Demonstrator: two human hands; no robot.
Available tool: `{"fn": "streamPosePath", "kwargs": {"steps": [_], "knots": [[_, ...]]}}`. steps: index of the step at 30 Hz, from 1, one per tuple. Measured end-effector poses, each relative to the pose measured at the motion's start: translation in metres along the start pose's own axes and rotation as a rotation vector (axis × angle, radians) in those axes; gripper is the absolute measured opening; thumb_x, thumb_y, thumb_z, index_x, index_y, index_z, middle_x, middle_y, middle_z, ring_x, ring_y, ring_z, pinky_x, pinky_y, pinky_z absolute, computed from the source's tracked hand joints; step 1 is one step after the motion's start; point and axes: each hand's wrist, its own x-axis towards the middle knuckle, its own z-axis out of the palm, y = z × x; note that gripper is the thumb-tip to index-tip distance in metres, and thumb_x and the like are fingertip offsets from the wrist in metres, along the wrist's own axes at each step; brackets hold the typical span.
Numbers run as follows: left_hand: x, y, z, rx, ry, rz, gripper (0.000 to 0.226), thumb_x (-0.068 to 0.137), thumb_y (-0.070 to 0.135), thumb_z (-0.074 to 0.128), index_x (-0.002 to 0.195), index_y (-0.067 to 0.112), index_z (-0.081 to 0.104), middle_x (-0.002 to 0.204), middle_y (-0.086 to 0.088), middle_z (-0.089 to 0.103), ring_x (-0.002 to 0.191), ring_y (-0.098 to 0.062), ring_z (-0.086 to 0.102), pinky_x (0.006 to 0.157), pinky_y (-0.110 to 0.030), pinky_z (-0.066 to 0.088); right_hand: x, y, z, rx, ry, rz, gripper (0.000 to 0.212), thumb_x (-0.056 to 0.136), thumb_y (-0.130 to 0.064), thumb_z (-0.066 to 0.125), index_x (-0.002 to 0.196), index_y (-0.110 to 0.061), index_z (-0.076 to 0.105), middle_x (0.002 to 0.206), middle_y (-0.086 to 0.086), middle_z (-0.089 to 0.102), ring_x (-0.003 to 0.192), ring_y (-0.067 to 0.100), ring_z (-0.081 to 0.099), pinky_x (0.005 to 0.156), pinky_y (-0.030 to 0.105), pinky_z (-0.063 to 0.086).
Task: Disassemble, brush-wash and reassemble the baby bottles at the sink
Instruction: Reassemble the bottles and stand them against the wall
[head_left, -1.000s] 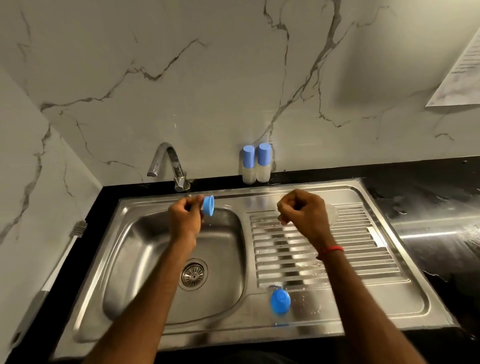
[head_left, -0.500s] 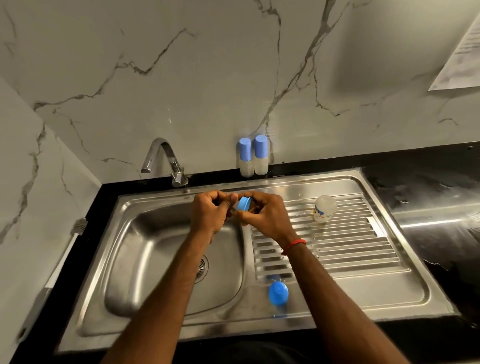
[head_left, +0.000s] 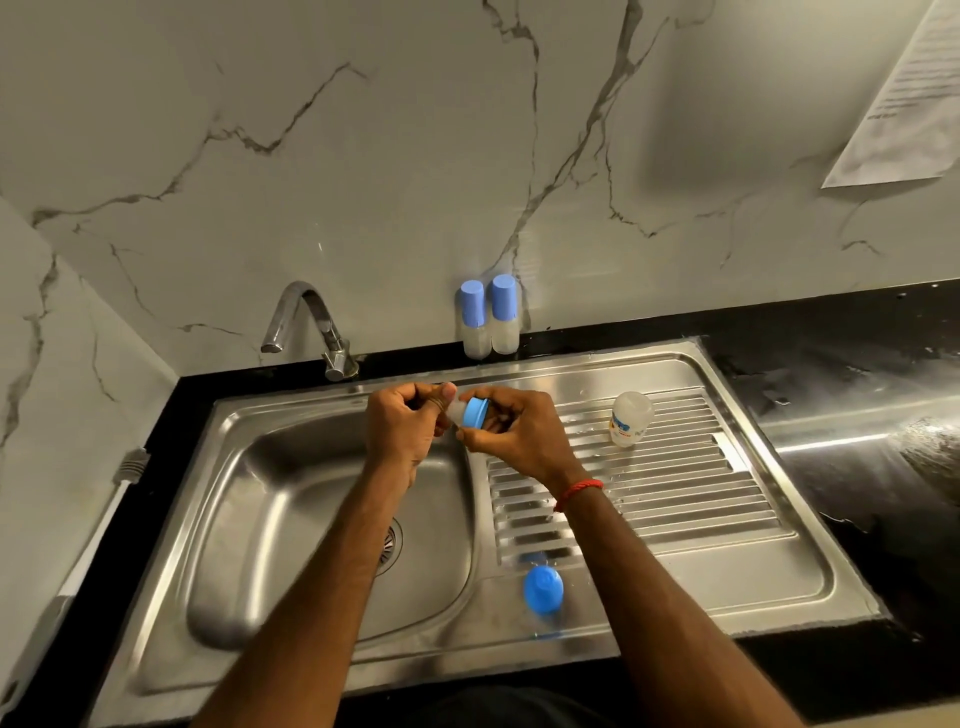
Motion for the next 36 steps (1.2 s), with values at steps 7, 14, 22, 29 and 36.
{"fn": "streamPosePath", "kwargs": {"steps": [7, 14, 22, 29, 36], "knots": [[0.003, 0.006, -0.018, -0.229, 0.013, -0.01, 0.03, 0.095, 0.035, 0.064, 0.076, 0.013, 0.07, 0.06, 0.003, 0.066, 0.052, -0.009, 0.061, 0.052, -0.02, 0.052, 0.009, -0.005, -0.004, 0.075, -0.018, 0.028, 0.049, 0.079, -0.011, 0.083, 0.124, -0.013, 0.065, 0.099, -0.003, 0.07, 0.083, 0.006, 0.069, 0.079, 0.019, 0.056], [-0.002, -0.003, -0.019, -0.256, -0.167, -0.068, 0.038, 0.089, 0.049, 0.056, 0.103, 0.017, 0.071, 0.084, -0.001, 0.074, 0.062, -0.013, 0.067, 0.056, -0.023, 0.05, 0.004, 0.003, -0.005, 0.28, 0.048, 0.138, 0.048, 0.083, -0.007, 0.079, 0.127, -0.012, 0.062, 0.112, 0.009, 0.07, 0.099, 0.024, 0.071, 0.089, 0.04, 0.059], [-0.008, -0.006, 0.0, -0.195, -0.307, -0.017, 0.031, 0.09, 0.03, 0.069, 0.12, 0.022, 0.068, 0.096, -0.004, 0.075, 0.069, -0.014, 0.069, 0.053, -0.023, 0.051, -0.005, 0.01, -0.005, 0.298, 0.029, 0.188, 0.051, 0.086, -0.022, 0.076, 0.132, -0.013, 0.058, 0.116, 0.011, 0.068, 0.101, 0.03, 0.07, 0.088, 0.055, 0.058], [-0.009, -0.009, 0.025, -0.2, -0.293, -0.07, 0.015, 0.092, 0.03, 0.069, 0.101, 0.018, 0.073, 0.09, -0.007, 0.075, 0.071, -0.012, 0.07, 0.059, -0.03, 0.053, -0.008, 0.019, -0.013, 0.175, -0.012, 0.238, 0.067, 0.083, -0.038, 0.079, 0.142, -0.023, 0.05, 0.117, 0.003, 0.067, 0.101, 0.02, 0.07, 0.087, 0.044, 0.06], [-0.002, -0.018, 0.044, -0.331, -0.232, -0.292, 0.021, 0.094, 0.028, 0.068, 0.106, 0.012, 0.074, 0.094, -0.014, 0.075, 0.071, -0.015, 0.069, 0.064, -0.028, 0.052, -0.007, 0.03, -0.046, 0.006, 0.165, 0.317, 0.064, 0.086, -0.046, 0.071, 0.141, -0.024, 0.049, 0.084, -0.007, 0.07, 0.08, 0.004, 0.068, 0.073, 0.02, 0.055]]}}
